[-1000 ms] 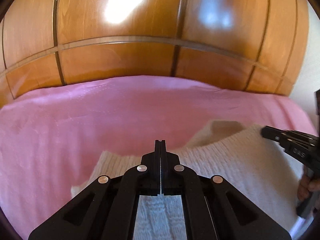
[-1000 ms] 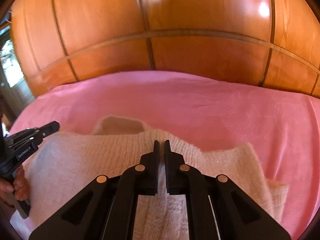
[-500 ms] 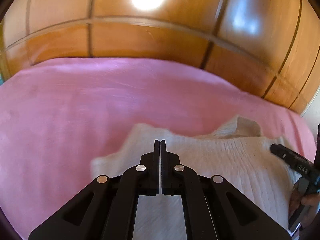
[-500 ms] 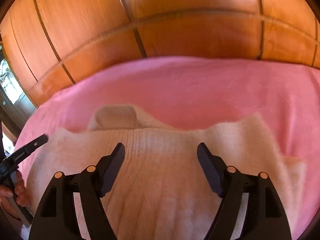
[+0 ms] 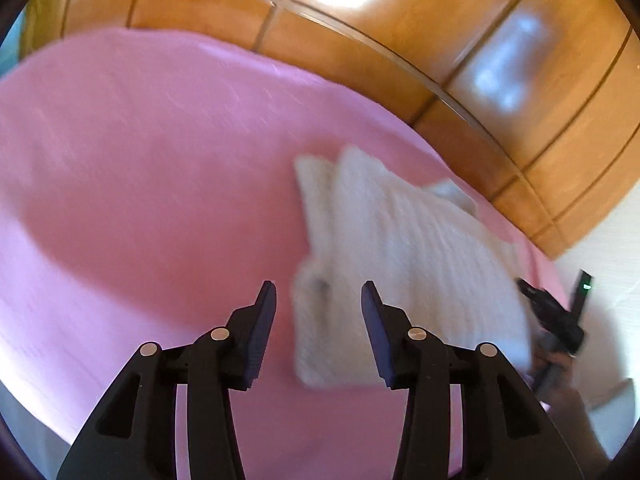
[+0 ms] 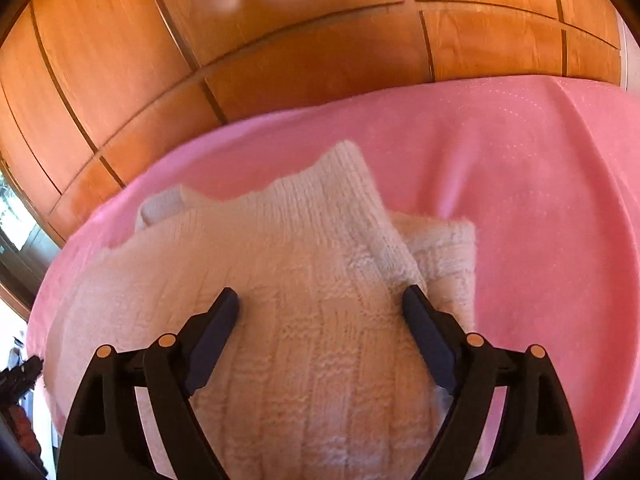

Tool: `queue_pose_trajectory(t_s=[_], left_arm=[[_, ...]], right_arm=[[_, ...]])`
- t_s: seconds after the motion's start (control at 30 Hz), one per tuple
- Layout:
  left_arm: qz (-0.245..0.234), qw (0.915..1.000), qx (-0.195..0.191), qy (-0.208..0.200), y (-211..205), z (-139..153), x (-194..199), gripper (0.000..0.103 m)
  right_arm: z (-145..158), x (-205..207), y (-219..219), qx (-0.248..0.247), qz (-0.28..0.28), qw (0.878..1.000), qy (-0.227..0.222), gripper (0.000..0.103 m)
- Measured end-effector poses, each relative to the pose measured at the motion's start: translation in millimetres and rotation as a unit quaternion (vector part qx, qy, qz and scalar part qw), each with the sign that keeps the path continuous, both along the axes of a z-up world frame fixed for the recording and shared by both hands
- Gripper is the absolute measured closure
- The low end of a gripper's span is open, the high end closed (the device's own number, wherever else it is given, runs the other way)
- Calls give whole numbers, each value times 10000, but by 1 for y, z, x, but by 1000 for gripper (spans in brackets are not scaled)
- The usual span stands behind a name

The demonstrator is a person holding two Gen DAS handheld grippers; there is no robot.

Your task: Fold small clothes

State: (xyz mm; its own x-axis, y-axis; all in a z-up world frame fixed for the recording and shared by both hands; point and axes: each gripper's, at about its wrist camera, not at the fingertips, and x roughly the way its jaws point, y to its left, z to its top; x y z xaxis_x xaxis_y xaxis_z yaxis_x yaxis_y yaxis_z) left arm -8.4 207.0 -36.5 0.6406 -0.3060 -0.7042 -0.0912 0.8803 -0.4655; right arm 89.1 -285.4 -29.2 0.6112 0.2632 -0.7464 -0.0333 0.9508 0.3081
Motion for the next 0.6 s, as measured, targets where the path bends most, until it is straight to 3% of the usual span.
queue_pose_trajectory(t_s=[0.1,0.23,0.3,0.33,0.43,0.6], left_arm=[[47,9935,1056,419,-17,-20,11,67],[-30,9869,1585,308,-26,-21,11,68],[67,9826,1839,252,-27,-9,2,68],[82,9801,1984,30,-31,3,-6,68],[-188,9835,1695,-597,-46,30,-21,68],[-1068,9815,1257,-973,-103,47,-19,68]], right_arm=[[-1,0,-1,37,15,10000,-24,16],[-1,3,-12,292,173,9994,32,17],[4,2,-11,195,165,9996,115,17],[9,-1,-7,36,164,9997,154,17],[26,-17,6,-300,156,9994,92,14],[44,-54,15,-139,242,9995,-115,12]])
